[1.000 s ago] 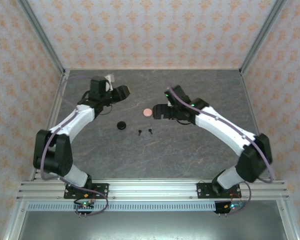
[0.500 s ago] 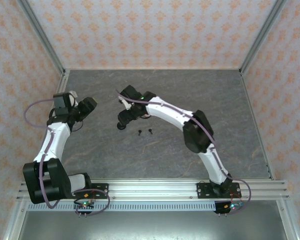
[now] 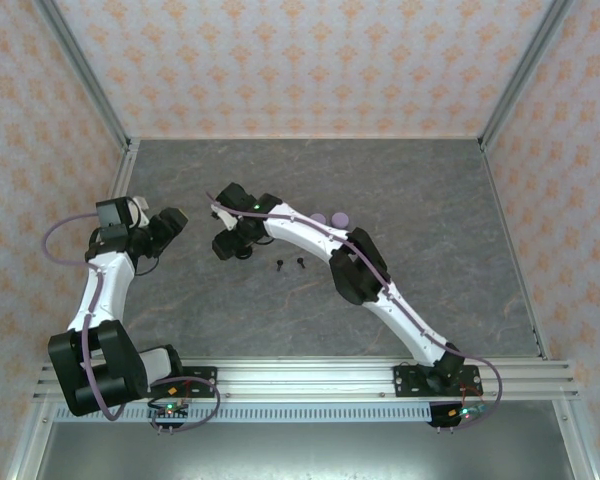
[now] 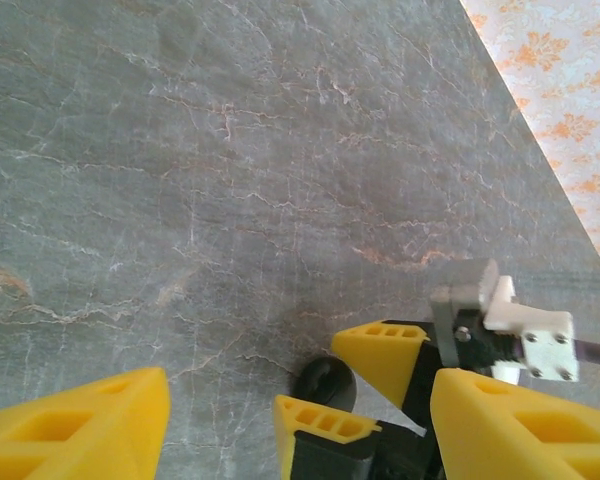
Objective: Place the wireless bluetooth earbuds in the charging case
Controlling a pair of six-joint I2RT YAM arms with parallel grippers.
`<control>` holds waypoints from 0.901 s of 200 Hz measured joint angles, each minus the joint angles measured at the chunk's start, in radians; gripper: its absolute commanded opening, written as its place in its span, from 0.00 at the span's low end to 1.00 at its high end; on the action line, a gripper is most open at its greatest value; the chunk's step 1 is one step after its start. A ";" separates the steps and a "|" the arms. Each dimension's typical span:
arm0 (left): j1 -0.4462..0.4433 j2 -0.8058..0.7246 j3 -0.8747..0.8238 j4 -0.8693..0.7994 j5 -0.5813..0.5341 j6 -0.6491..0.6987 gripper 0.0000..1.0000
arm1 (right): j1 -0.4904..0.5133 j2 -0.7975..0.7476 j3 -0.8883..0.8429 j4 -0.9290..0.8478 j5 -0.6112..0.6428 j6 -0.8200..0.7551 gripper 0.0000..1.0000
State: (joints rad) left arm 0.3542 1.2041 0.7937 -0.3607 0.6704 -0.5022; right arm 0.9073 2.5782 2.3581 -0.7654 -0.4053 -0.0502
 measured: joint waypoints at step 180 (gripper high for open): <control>0.000 0.000 -0.004 -0.012 0.003 0.000 0.70 | 0.013 -0.118 -0.228 0.006 -0.002 -0.119 0.73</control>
State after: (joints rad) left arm 0.3542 1.2041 0.7898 -0.3729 0.6735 -0.5022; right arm 0.9199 2.4599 2.1300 -0.7593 -0.4076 -0.1688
